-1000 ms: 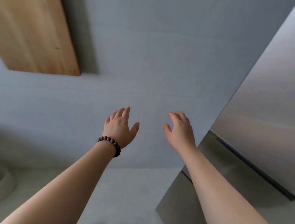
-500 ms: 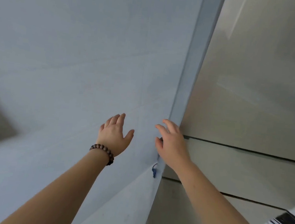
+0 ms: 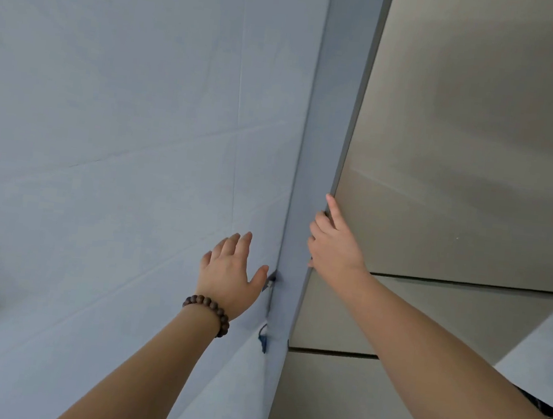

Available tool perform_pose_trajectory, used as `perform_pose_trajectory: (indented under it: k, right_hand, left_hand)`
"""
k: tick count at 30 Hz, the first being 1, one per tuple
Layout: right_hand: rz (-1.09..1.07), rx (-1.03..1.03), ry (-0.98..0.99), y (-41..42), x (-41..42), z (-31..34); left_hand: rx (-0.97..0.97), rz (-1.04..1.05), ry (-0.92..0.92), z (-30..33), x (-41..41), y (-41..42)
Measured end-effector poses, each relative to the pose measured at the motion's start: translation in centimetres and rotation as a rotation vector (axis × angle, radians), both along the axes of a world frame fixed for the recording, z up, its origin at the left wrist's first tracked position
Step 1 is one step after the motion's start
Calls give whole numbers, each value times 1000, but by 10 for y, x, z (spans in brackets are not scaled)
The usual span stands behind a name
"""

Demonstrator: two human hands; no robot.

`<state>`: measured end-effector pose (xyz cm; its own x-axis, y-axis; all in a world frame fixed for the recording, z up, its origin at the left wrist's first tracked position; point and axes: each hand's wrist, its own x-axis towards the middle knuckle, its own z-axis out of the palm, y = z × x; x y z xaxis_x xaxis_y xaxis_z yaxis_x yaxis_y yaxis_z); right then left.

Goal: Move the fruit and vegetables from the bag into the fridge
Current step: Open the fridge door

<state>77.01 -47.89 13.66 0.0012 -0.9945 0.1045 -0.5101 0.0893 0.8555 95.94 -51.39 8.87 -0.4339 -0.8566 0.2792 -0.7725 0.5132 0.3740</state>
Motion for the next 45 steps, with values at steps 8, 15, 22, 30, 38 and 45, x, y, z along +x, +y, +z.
perform_pose_trajectory:
  k: [8, 15, 22, 30, 38, 45]
  right_hand:
    - [116, 5, -9, 12, -1, 3]
    - [200, -19, 18, 71, 8, -3]
    - [255, -36, -10, 153, 6, -5]
    - [278, -117, -61, 254, 2, -14]
    - [132, -275, -222, 373, 7, -25]
    - [50, -532, -417, 404, 34, -21]
  left_hand:
    - [9, 21, -6, -3, 13, 37]
    - [44, -20, -10, -9, 8, 78]
    - [39, -104, -28, -10, -5, 127]
    - [41, -228, 14, -7, -17, 176]
    - [30, -376, 38, -11, -37, 230]
    - [-5, -491, 35, -5, -59, 270]
